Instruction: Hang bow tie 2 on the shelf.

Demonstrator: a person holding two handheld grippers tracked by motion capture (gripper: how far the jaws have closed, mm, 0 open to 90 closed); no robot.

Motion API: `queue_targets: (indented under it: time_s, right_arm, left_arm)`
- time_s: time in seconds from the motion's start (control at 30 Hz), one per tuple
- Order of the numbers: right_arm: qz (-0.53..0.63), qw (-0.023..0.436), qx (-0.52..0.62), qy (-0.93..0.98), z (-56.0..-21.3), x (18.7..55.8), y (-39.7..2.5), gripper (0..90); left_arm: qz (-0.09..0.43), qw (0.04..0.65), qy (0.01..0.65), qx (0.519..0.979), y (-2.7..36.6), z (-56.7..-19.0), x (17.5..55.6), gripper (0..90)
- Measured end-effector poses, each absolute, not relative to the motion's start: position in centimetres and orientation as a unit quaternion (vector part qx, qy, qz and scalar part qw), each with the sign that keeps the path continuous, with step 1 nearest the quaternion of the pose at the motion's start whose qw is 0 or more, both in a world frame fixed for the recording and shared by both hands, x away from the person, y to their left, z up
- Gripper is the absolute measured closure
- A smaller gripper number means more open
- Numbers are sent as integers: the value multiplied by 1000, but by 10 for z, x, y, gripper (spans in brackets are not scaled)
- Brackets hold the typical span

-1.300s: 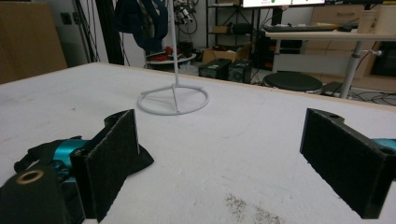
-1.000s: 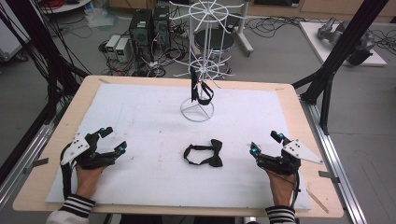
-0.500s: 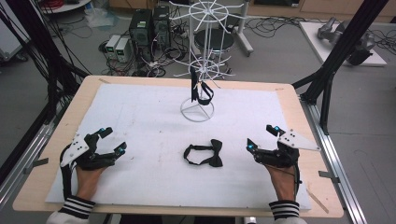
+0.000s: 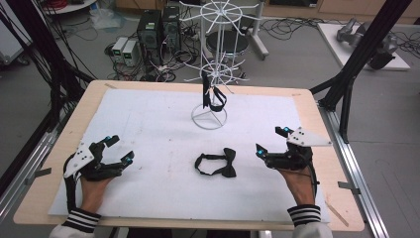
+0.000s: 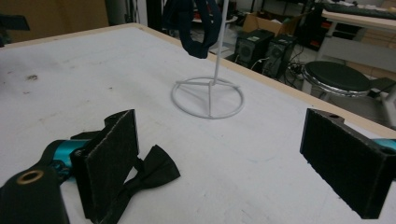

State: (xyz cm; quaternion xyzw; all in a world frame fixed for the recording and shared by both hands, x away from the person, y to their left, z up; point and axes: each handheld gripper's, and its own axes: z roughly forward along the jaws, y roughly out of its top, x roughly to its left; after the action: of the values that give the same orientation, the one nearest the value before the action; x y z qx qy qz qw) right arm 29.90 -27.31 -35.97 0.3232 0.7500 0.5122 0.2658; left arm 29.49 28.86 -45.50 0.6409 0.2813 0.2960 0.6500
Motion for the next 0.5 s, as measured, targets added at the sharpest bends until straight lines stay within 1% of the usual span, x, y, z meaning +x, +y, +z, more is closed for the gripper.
queue_targets:
  time_s: [0.27,0.5]
  right_arm:
    - [495,238,301,780,-352,310,-260,109]
    - [473,220,298,800,-353,316,-249,109]
  left_arm:
    - [296,649,281,642,288,-455,295,179]
    - [298,648,282,641,288,-455,295,179]
